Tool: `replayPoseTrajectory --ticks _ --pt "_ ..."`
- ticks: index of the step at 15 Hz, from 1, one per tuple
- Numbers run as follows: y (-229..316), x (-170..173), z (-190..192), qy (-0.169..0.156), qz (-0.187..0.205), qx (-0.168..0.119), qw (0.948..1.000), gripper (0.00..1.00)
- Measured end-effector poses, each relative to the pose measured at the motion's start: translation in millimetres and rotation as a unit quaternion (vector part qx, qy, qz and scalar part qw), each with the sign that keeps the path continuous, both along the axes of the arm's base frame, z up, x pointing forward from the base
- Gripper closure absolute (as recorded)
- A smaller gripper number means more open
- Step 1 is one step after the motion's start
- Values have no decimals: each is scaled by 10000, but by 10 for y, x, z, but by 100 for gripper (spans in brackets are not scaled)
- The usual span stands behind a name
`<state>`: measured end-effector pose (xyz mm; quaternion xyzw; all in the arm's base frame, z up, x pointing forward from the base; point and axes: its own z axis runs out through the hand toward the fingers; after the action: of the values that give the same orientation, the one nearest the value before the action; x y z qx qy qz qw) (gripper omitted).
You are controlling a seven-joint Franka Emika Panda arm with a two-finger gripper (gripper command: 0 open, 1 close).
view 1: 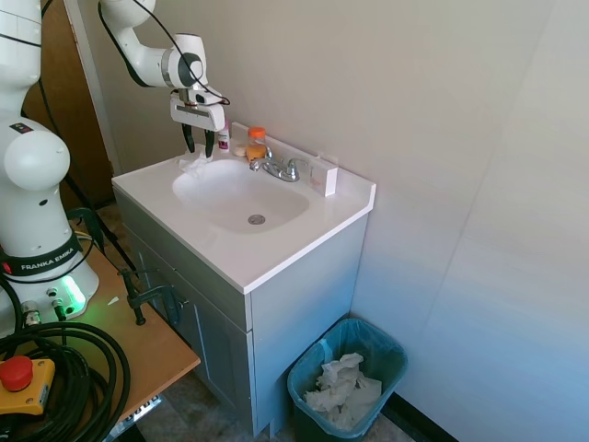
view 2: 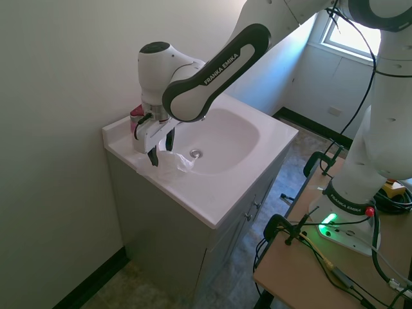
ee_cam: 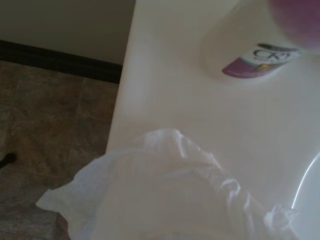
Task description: Throw the tissue in the trash bin
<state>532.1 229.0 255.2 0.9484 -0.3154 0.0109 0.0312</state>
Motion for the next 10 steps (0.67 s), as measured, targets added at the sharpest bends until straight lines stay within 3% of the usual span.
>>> replayPoseTrajectory --ticks 10 --pt "-104 30 -33 119 -29 92 9999 100"
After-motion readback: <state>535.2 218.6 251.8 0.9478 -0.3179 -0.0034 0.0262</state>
